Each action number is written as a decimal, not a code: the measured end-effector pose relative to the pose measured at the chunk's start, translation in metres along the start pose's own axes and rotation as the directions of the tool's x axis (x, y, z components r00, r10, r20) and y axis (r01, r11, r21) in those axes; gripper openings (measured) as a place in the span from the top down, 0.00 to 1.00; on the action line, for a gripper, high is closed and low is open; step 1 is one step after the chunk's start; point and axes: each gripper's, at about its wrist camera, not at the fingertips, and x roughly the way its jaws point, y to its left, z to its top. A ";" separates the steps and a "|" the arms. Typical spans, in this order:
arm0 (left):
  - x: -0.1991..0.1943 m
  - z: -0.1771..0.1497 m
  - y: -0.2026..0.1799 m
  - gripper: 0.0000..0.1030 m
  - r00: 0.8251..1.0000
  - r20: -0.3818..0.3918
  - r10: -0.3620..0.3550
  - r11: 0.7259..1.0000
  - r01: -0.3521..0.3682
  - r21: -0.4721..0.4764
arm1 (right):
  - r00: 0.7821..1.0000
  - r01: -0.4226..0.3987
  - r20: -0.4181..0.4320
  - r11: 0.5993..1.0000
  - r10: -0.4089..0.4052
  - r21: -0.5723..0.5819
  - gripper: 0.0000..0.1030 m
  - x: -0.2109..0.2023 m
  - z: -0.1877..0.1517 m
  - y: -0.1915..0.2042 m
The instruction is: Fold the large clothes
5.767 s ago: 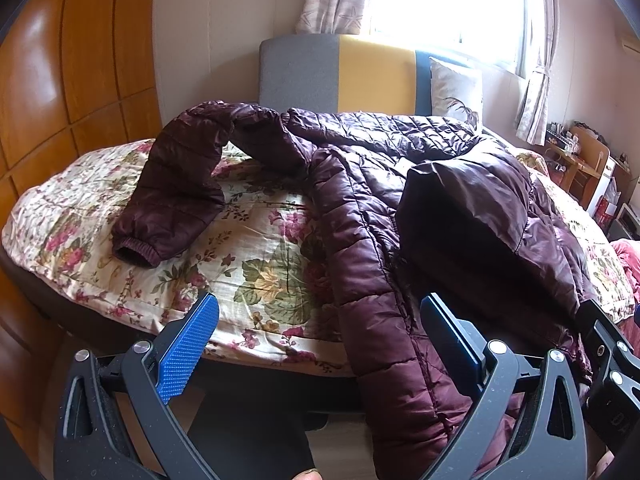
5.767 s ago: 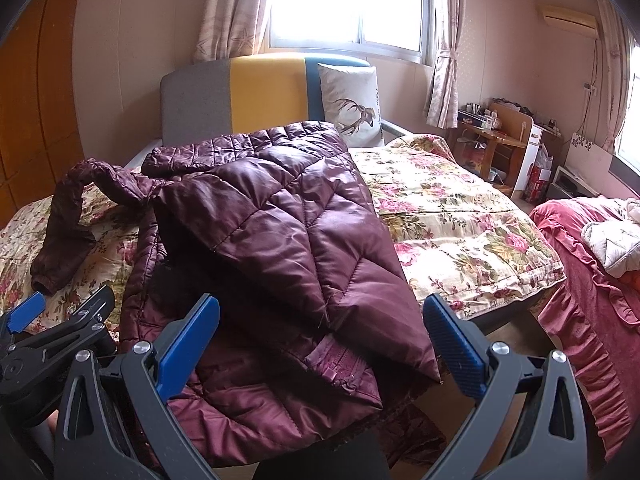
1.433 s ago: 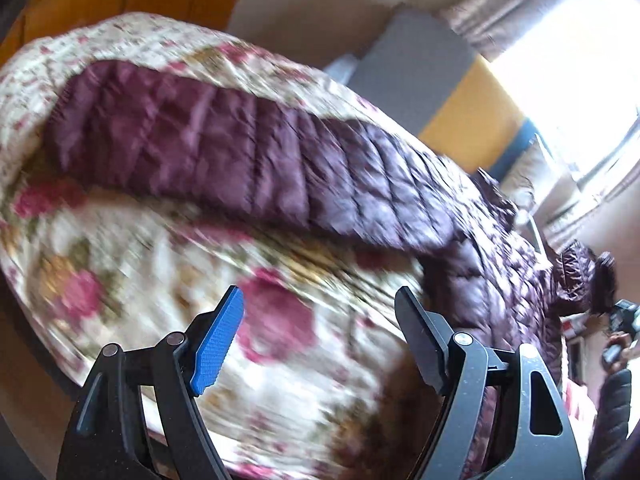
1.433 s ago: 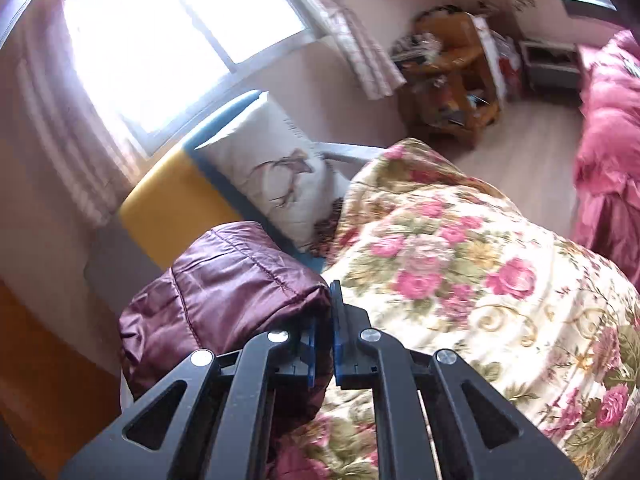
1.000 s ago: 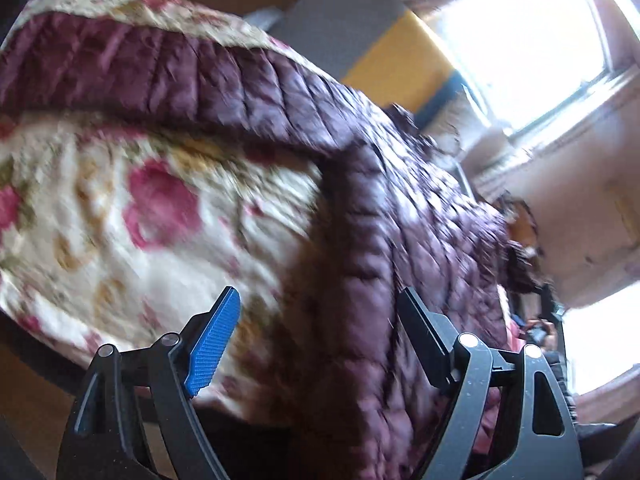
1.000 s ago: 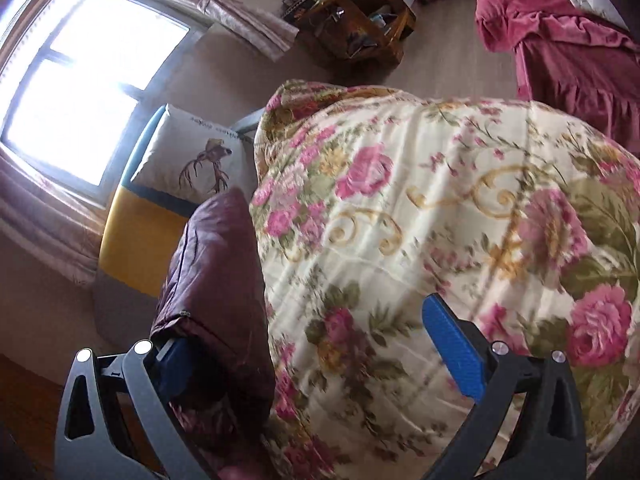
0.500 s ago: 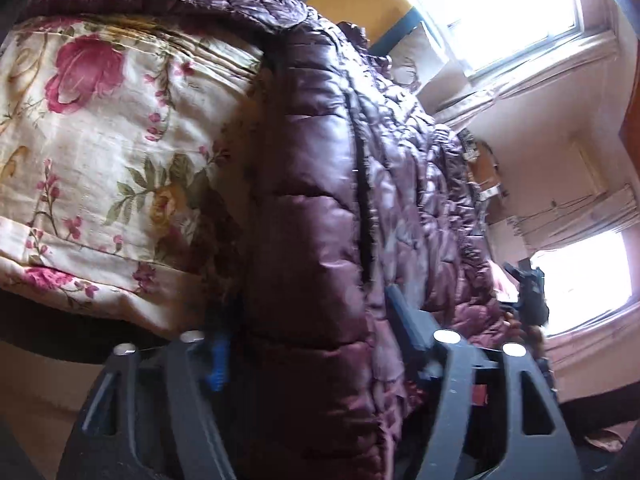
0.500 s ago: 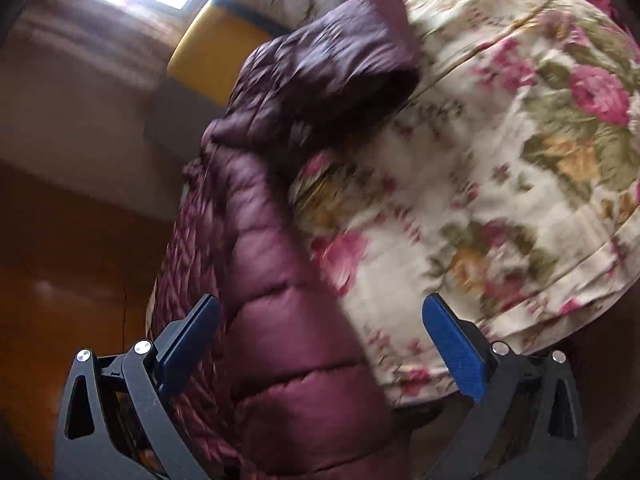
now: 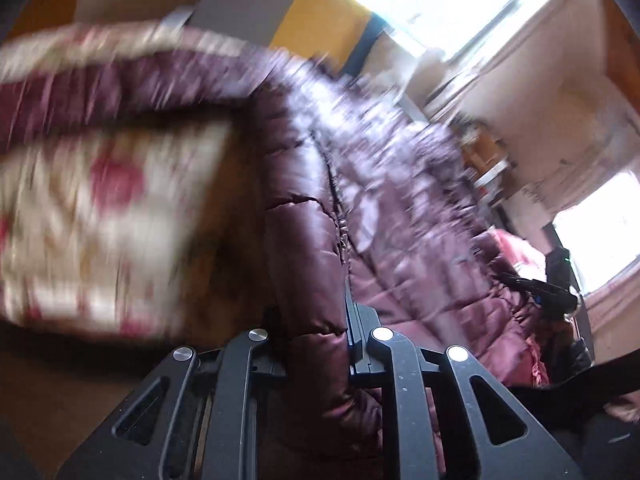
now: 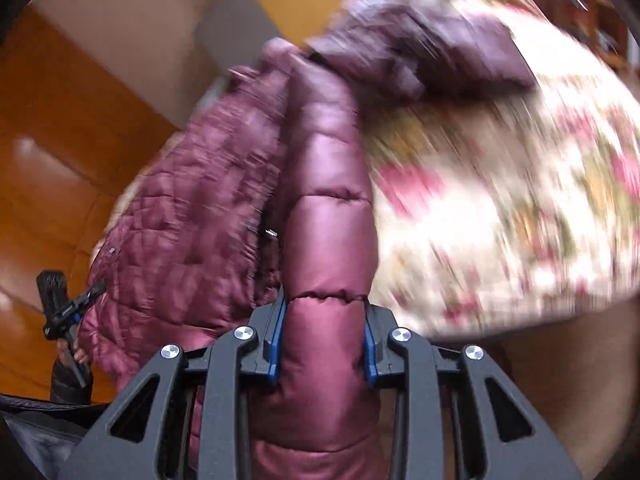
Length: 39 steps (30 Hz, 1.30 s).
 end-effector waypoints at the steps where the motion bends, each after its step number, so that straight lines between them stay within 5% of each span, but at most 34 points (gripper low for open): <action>1: 0.010 -0.011 0.005 0.83 0.999 -0.029 0.021 0.999 -0.022 -0.023 | 1.000 0.015 -0.014 1.000 -0.015 0.018 0.72 0.009 -0.009 -0.006; 3: 0.025 -0.029 0.014 0.81 0.996 -0.057 0.062 0.996 -0.066 -0.058 | 0.998 0.054 -0.036 0.997 -0.052 0.059 0.72 0.028 -0.025 -0.016; 5: 0.022 -0.030 0.014 0.66 0.995 -0.042 0.092 0.992 -0.096 -0.084 | 0.998 0.065 -0.023 0.994 -0.063 0.084 0.65 0.032 -0.028 -0.017; 7: 0.010 -0.022 0.013 0.52 0.995 -0.014 0.097 0.990 -0.098 -0.100 | 0.994 0.111 0.006 0.992 -0.111 0.067 0.39 0.023 -0.021 -0.010; 9: -0.014 -0.014 0.010 0.41 0.991 0.068 0.119 0.989 -0.112 -0.094 | 0.977 0.177 0.120 0.984 -0.178 0.021 0.29 -0.001 -0.007 0.003; 11: -0.036 -0.003 0.006 0.33 0.979 0.152 0.134 0.989 -0.122 -0.084 | 0.919 0.309 0.267 0.951 -0.290 -0.027 0.15 -0.021 0.007 0.019; 15: -0.043 0.018 -0.010 0.33 0.960 0.229 0.160 0.987 -0.149 -0.065 | 0.717 0.632 0.449 0.769 -0.533 -0.097 0.13 -0.013 0.042 0.036; 17: -0.030 0.028 -0.019 0.33 0.961 0.231 0.154 0.988 -0.141 -0.070 | 0.673 0.686 0.464 0.721 -0.575 -0.101 0.14 0.006 0.063 0.028; 20: -0.002 0.040 -0.038 0.33 0.969 0.201 0.143 0.990 -0.138 -0.037 | 0.580 0.795 0.487 0.583 -0.653 -0.165 0.14 0.033 0.093 0.006; 22: 0.010 0.042 -0.048 0.33 0.974 0.182 0.134 0.991 -0.133 -0.016 | 0.551 0.822 0.478 0.543 -0.683 -0.171 0.17 0.036 0.115 -0.011; 23: 0.019 0.044 -0.052 0.33 0.979 0.163 0.125 0.992 -0.125 -0.012 | 0.552 0.821 0.477 0.547 -0.684 -0.164 0.18 0.040 0.124 -0.023; 26: 0.038 0.047 -0.060 0.33 0.985 0.129 0.119 0.993 -0.119 -0.004 | 0.611 0.777 0.452 0.602 -0.650 -0.184 0.32 0.042 0.146 -0.041; 28: 0.051 0.052 -0.066 0.33 0.987 0.110 0.118 0.993 -0.119 0.001 | 0.672 0.717 0.431 0.674 -0.602 -0.178 0.74 0.035 0.159 -0.050; 30: 0.059 0.056 -0.071 0.33 0.988 0.095 0.123 0.992 -0.125 0.009 | 0.710 0.661 0.406 0.744 -0.575 -0.102 0.89 0.018 0.174 -0.062; 32: 0.067 0.061 -0.077 0.33 0.988 0.085 0.126 0.991 -0.128 0.025 | 0.725 0.564 0.439 0.823 -0.530 0.063 0.92 -0.021 0.185 -0.079; 34: 0.074 0.065 -0.081 0.33 0.988 0.079 0.135 0.990 -0.138 0.037 | 0.713 0.445 0.487 0.862 -0.505 0.243 0.94 -0.060 0.193 -0.109; 36: 0.080 0.069 -0.082 0.33 0.989 0.067 0.133 0.990 -0.136 0.042 | 0.687 0.342 0.496 0.839 -0.531 0.424 0.94 -0.092 0.192 -0.153; 37: 0.084 0.070 -0.082 0.33 0.989 0.059 0.134 0.990 -0.137 0.042 | 0.676 0.315 0.464 0.794 -0.572 0.520 0.95 -0.100 0.190 -0.184; 39: 0.092 0.071 -0.080 0.33 0.989 0.043 0.142 0.989 -0.143 0.038 | 0.696 0.260 0.382 0.709 -0.608 0.655 0.95 -0.103 0.181 -0.237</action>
